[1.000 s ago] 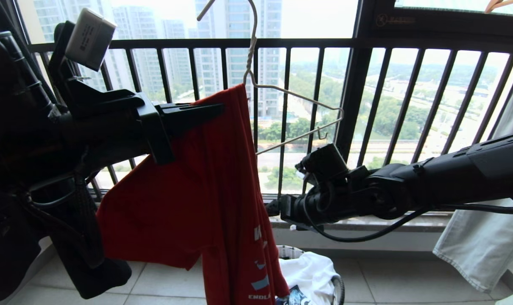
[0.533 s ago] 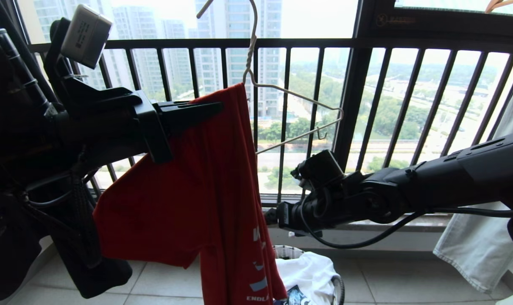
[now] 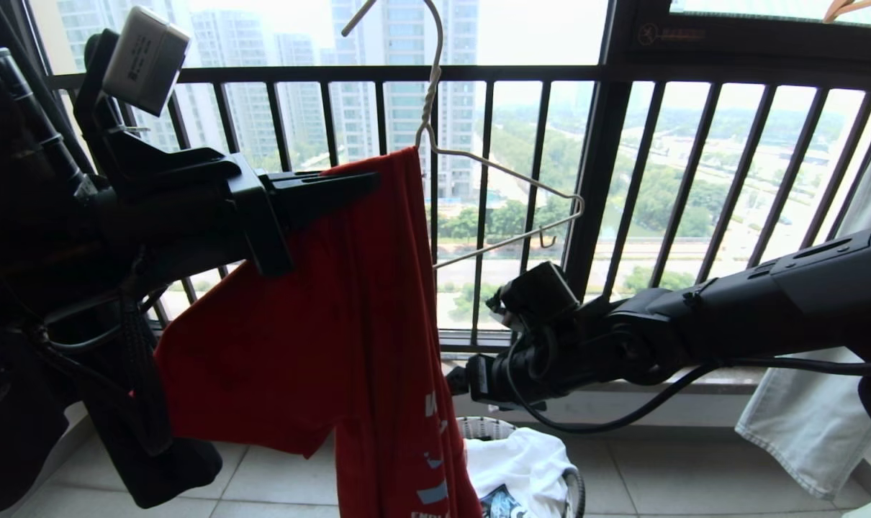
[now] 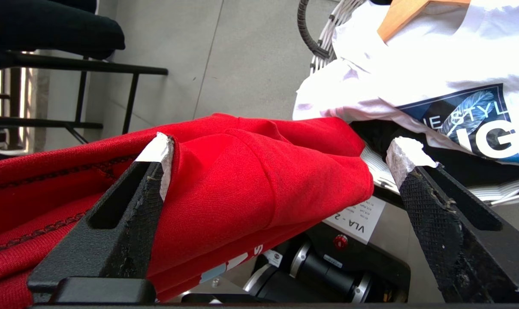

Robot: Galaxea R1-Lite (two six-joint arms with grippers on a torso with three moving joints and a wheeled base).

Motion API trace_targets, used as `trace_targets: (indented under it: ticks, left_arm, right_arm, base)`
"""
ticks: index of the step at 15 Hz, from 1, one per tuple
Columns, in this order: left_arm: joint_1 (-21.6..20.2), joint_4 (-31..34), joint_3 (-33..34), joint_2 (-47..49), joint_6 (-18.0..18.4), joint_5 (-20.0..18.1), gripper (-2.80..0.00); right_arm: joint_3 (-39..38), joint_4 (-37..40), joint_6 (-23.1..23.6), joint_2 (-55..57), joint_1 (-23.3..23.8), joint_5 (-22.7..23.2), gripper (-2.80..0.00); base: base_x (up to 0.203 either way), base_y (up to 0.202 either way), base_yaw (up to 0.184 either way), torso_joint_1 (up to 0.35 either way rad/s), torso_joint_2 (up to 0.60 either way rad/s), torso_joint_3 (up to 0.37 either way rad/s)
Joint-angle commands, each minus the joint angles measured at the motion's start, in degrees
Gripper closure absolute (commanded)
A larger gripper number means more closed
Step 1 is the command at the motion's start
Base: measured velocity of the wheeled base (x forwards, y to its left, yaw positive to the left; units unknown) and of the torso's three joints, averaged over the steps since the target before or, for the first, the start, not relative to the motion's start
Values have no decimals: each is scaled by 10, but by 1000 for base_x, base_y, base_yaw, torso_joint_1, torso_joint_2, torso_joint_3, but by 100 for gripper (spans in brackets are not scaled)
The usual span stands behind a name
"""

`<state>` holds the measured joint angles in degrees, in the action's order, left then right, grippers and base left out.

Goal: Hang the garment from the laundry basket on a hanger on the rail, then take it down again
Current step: Hang the clothes on the clothes rack

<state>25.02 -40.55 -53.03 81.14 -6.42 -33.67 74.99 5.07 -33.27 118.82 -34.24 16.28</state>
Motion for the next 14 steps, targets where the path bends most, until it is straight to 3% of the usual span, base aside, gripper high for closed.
trace_targets:
  ticks: [1,14]
  left_arm:
    - [0,-3,-1,0,-1,-2,0]
    - [0,-3,0,1,-1,-2,0]
  right_arm:
    - [-3,0,0,1,-7,1,-280]
    - [-11,3,15,-7,-18,2,-280]
  base:
    - [0,0,0,0,0,0]
    - [0,0,0,0,0,0]
